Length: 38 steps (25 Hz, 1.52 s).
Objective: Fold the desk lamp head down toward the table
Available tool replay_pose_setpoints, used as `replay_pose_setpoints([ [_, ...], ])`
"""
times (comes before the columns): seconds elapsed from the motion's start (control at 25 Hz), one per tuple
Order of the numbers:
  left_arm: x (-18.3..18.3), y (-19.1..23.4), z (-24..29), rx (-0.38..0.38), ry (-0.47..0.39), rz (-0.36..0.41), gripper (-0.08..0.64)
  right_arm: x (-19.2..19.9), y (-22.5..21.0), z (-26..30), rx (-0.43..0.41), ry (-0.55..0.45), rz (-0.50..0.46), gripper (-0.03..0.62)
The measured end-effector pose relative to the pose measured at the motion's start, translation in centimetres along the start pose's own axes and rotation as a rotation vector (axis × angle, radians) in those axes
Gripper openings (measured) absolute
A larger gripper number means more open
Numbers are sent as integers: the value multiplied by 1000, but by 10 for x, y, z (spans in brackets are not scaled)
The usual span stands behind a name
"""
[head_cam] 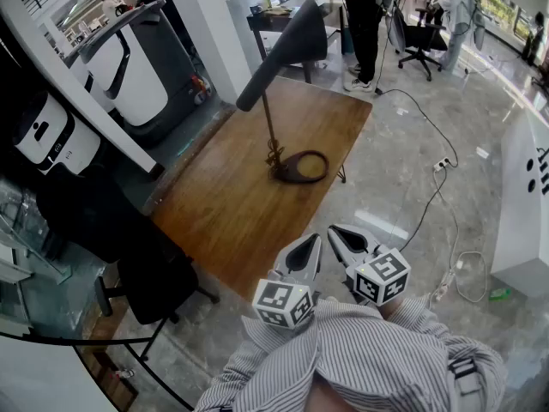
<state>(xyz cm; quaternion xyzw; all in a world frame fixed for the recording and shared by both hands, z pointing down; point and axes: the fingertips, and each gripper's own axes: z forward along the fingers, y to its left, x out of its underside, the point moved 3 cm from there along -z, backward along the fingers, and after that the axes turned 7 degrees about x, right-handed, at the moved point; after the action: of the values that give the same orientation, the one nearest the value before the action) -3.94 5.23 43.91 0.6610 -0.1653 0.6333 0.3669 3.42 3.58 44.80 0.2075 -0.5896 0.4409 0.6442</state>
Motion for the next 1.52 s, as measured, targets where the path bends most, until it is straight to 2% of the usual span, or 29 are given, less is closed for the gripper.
replay_pose_setpoints([
  [0.2,-1,-4,3,14,0,-8,2,-1,-3,-2,-9,3,33,0],
  [0.92,-2,7,11,-33,0,-11,2,-6,-12,6,-27,7,21,0],
  [1.24,2,1,21,-24,8,-31,2,-2,-22,1,-25,23,27,0],
  [1.52,0,12,24,-93,-29,-39,2,-11,-31,-5,-85,-59,29,0],
])
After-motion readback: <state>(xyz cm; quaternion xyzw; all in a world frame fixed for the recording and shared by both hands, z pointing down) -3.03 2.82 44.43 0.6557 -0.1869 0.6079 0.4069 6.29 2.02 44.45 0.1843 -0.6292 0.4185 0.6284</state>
